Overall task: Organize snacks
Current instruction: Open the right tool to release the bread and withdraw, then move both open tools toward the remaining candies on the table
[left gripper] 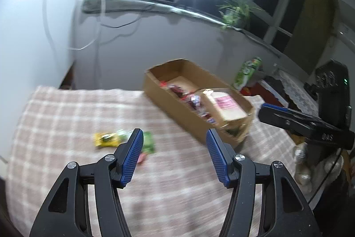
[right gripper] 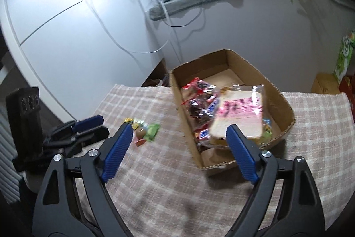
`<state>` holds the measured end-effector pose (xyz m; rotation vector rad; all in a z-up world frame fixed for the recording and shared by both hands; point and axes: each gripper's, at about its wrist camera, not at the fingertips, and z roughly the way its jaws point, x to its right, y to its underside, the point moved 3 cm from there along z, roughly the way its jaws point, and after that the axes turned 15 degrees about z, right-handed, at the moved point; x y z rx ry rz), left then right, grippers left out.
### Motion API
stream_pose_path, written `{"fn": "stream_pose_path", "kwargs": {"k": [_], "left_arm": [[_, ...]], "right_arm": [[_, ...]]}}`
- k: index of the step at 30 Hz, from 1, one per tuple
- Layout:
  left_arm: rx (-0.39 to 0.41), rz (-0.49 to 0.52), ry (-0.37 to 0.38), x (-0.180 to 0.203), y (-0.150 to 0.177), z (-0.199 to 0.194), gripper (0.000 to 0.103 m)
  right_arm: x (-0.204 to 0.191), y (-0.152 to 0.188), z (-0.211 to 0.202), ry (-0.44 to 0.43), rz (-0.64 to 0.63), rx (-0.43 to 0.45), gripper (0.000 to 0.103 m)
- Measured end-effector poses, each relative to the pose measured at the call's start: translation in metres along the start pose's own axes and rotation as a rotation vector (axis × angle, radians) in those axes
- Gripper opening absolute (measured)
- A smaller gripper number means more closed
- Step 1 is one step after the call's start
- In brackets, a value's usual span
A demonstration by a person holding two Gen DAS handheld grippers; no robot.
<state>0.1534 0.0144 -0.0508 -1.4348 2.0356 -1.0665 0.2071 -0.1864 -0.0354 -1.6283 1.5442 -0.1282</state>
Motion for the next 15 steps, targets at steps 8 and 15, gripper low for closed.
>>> {"fn": "stream_pose_path", "kwargs": {"k": [8, 15], "left_arm": [[-0.024, -0.084, -0.081, -0.047, 0.035, -0.021, 0.059], [-0.042, -0.124, -0.102, -0.068, 0.053, -0.021, 0.059]], "right_arm": [[-0.038, 0.035, 0.019, -0.002, -0.134, -0.052, 0.089], [-0.059, 0.061, 0.046, 0.001, -0.196, -0.114, 0.089]]}}
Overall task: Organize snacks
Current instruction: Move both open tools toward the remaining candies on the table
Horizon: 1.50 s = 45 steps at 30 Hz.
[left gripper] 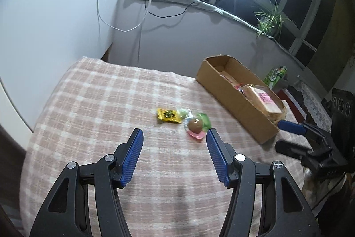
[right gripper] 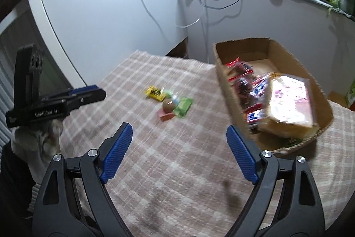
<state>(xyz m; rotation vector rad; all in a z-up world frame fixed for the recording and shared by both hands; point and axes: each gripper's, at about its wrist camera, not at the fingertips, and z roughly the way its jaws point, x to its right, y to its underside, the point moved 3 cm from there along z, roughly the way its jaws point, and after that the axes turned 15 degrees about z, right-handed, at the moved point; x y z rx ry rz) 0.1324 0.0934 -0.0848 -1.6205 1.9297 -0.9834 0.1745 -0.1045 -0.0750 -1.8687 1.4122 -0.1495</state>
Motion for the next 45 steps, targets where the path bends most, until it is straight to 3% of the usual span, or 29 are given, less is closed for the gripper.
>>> {"fn": "stream_pose_path", "kwargs": {"k": [6, 16, 23, 25, 28, 34, 45], "left_arm": [[-0.011, 0.052, 0.016, 0.001, -0.004, 0.015, 0.059], [-0.110, 0.200, 0.045, 0.003, -0.018, 0.068, 0.047], [-0.135, 0.259, 0.052, 0.005, -0.025, 0.093, 0.047], [-0.145, 0.290, 0.059, 0.009, -0.026, 0.100, 0.040], [-0.155, 0.332, 0.065, 0.014, -0.028, 0.108, 0.037], [-0.170, 0.349, 0.092, 0.016, -0.030, 0.123, 0.034], [-0.181, 0.425, 0.073, 0.022, -0.028, 0.130, 0.026]], "right_arm": [[-0.016, 0.008, 0.026, -0.036, -0.017, -0.037, 0.089], [-0.039, 0.003, 0.080, -0.057, -0.096, -0.110, 0.051], [-0.025, -0.007, 0.107, -0.033, -0.033, -0.118, 0.050], [-0.018, -0.009, 0.110, -0.020, -0.005, -0.111, 0.050], [-0.010, -0.012, 0.116, -0.010, 0.045, -0.113, 0.039], [0.009, -0.018, 0.120, 0.017, 0.159, -0.085, 0.037], [0.002, -0.023, 0.130, 0.090, 0.105, -0.104, 0.035]]}}
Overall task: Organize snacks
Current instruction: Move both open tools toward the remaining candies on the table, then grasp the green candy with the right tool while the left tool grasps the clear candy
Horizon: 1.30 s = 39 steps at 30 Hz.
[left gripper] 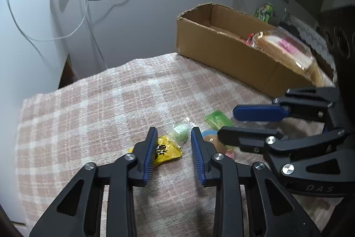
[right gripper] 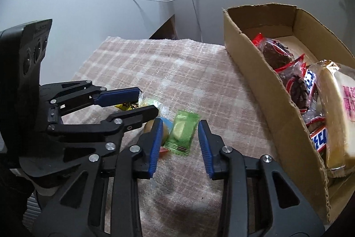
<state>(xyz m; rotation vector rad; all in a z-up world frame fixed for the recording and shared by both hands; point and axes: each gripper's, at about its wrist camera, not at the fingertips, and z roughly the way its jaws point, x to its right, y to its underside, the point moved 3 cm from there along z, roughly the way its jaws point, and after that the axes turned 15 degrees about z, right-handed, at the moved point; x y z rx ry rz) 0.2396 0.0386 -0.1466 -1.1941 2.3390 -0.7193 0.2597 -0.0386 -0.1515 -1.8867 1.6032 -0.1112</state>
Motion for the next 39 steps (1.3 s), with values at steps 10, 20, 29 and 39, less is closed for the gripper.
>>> {"fn": "stream_pose_path", "kwargs": {"k": [10, 20, 29, 39], "left_arm": [[0.000, 0.000, -0.012, -0.006, 0.004, 0.000, 0.022], [-0.002, 0.031, -0.005, -0.003, 0.001, 0.003, 0.022], [-0.013, 0.070, 0.023, 0.000, -0.008, 0.013, 0.025], [0.000, 0.061, 0.021, 0.003, -0.006, 0.007, 0.023]], "right_arm": [[0.000, 0.007, 0.007, 0.054, -0.024, -0.014, 0.031], [-0.012, 0.010, 0.011, 0.125, -0.144, -0.016, 0.023], [-0.003, 0.012, 0.004, 0.111, -0.139, -0.023, 0.018], [0.001, 0.014, -0.007, 0.083, -0.117, -0.006, 0.008]]}}
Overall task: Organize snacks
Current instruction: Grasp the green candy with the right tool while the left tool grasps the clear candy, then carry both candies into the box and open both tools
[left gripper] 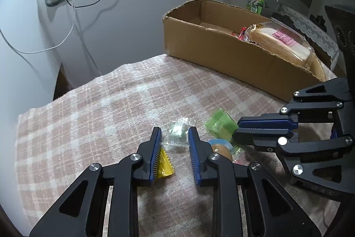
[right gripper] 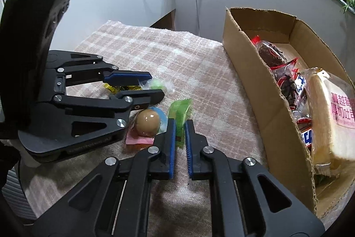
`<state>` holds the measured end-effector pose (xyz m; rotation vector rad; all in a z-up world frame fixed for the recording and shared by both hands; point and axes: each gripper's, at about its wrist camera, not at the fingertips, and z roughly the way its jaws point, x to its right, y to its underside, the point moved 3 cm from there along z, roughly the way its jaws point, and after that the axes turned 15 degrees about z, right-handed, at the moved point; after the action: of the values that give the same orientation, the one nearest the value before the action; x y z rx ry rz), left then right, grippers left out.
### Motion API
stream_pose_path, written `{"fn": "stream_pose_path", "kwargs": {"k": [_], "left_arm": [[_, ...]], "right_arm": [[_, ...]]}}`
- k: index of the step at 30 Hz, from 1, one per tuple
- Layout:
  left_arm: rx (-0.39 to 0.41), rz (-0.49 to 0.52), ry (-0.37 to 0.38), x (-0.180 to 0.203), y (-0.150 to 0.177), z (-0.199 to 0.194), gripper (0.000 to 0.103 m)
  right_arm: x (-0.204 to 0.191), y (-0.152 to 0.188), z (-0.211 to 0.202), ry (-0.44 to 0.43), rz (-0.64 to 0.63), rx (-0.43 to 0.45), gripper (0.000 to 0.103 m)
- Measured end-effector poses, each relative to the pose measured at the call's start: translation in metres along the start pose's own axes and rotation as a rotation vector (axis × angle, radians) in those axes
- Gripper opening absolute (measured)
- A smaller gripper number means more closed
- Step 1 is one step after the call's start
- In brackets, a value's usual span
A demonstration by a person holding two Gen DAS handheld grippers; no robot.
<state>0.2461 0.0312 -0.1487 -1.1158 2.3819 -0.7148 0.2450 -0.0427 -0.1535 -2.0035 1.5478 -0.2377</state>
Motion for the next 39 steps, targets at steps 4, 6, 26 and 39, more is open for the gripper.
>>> {"fn": "stream_pose_path", "kwargs": {"k": [4, 6, 26, 39], "left_arm": [[0.007, -0.013, -0.006, -0.002, 0.002, -0.005, 0.023], [0.003, -0.014, -0.015, -0.002, 0.003, -0.006, 0.023], [0.023, -0.073, -0.035, -0.010, 0.010, -0.022, 0.023], [0.108, -0.068, -0.036, 0.000, -0.022, -0.042, 0.023]], "right_arm": [[0.001, 0.002, 0.002, -0.020, 0.017, -0.010, 0.008], [0.001, 0.002, 0.002, -0.048, 0.026, -0.021, 0.008], [-0.014, -0.002, 0.016, 0.031, -0.097, -0.018, 0.021], [0.003, -0.019, -0.031, -0.029, -0.037, 0.070, 0.021]]}}
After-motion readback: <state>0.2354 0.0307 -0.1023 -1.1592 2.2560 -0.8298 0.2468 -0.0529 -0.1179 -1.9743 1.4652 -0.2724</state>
